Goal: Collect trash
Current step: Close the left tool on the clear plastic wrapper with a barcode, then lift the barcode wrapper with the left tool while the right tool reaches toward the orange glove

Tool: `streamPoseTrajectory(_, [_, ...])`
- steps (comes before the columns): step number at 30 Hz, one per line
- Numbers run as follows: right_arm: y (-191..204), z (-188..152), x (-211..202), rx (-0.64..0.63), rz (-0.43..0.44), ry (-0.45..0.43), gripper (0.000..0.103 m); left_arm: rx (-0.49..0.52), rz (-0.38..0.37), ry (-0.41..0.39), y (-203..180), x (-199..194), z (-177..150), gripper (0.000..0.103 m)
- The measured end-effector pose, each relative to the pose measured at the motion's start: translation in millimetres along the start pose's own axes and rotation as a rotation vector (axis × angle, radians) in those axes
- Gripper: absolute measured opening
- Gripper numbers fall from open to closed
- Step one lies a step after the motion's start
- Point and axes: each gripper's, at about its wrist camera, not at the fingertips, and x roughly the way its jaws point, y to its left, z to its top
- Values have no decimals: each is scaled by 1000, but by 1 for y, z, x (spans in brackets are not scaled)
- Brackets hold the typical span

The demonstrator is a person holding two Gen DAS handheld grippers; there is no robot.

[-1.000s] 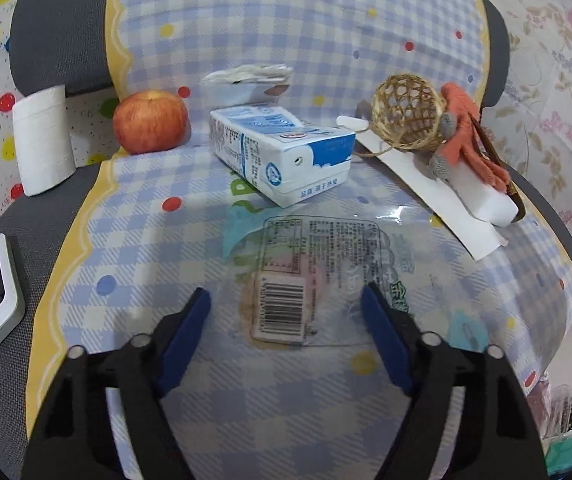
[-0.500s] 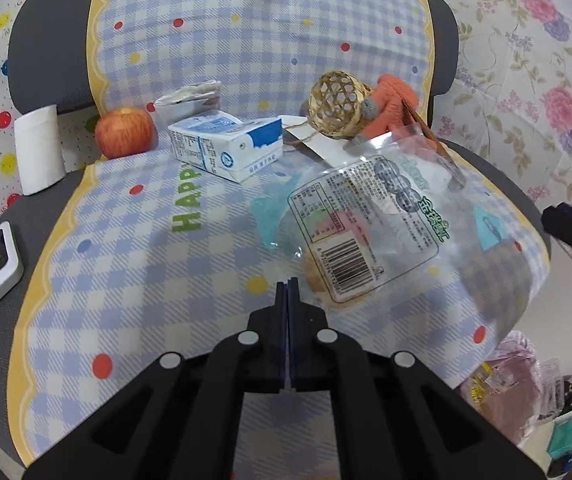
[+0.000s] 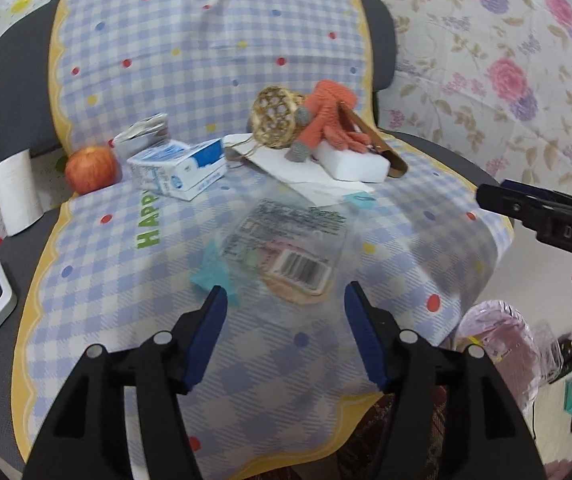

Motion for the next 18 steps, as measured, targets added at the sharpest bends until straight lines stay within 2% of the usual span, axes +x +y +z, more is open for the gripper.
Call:
streamPoseTrajectory(3, [1, 0, 0, -7, 0, 2, 66, 80, -2, -19, -12, 4, 1, 64])
streamPoseTrajectory(8, [1, -1, -1, 1, -3, 0, 66, 202, 89, 10, -21, 30, -2, 64])
streamPoseTrajectory(11, [1, -1, -1, 0, -5, 2, 66, 208, 104, 25, -17, 38, 0, 62])
streamPoseTrajectory(13, [-1, -1, -1, 1, -5, 3, 66, 196, 95, 18, -12, 39, 5, 56])
streamPoseTrajectory(14, [-1, -1, -1, 1, -6, 3, 66, 181, 83, 18, -9, 39, 8, 49])
streamPoseTrajectory(15, [-1, -1, -1, 0, -6, 4, 66, 164, 69, 16, -6, 38, 11, 37])
streamPoseTrajectory(18, [-1, -1, -1, -1, -8, 5, 66, 126, 51, -14, 0, 28, 24, 12])
